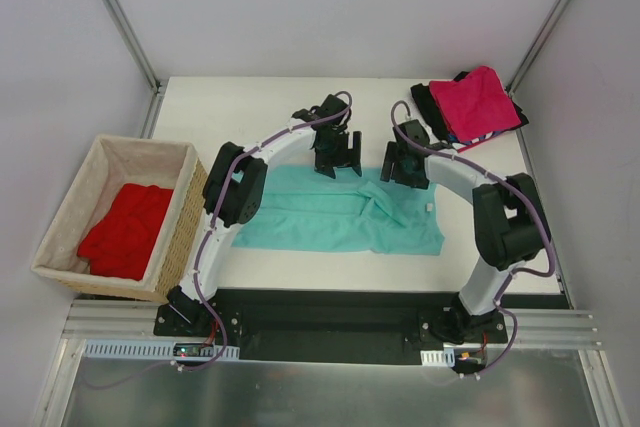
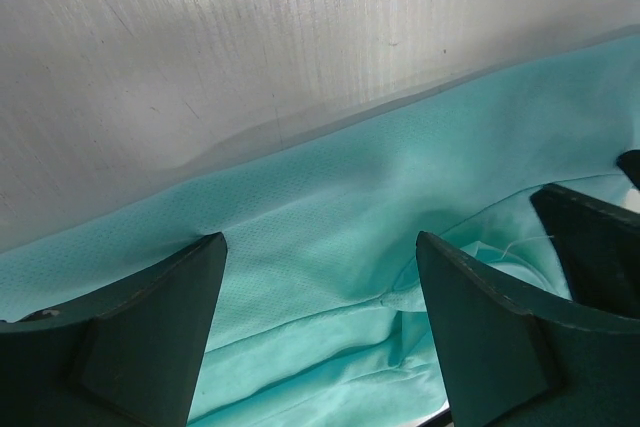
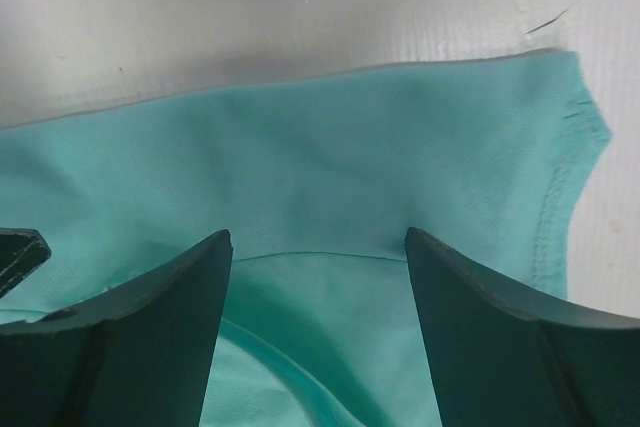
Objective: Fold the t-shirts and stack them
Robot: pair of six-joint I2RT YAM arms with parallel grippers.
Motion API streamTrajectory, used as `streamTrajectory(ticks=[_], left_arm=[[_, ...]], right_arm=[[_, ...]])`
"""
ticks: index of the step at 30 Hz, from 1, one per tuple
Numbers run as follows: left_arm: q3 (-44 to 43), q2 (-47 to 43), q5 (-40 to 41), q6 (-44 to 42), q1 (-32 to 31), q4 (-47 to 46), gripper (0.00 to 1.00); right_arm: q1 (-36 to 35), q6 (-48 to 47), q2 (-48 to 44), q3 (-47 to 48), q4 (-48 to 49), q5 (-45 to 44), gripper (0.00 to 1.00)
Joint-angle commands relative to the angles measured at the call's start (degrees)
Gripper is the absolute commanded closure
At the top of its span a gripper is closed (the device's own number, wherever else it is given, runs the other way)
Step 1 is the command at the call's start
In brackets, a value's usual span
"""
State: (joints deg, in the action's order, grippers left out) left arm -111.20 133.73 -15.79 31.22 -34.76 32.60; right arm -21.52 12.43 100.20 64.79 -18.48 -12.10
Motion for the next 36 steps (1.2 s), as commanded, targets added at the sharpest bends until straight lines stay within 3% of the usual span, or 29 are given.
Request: streamTrajectory(ticks=[1,9,26,36], left_arm=[[1.9,0.6,3.2,0.5,0.7,0.9,0.22],[3.4,-1.0,3.6,0.8,1.5,1.0,0.22],[4.8,-2.5,2.5,1.4,1.5,0.8,0.22],[5.6,-3.5,3.0,1.3,1.5,0.6,0.22]], right_arm=[[-1.9,0.4,2.7,1.6,0.2,0.9,0.26],[-3.9,0.9,4.3,2.4,0.1,1.2,0.26],[-8.4,0.2,-3.4,-0.9,-4.0,-4.2,0.26],[-8.4,-1.9,-6.6,2.1,-7.8,-8.1,0.26]])
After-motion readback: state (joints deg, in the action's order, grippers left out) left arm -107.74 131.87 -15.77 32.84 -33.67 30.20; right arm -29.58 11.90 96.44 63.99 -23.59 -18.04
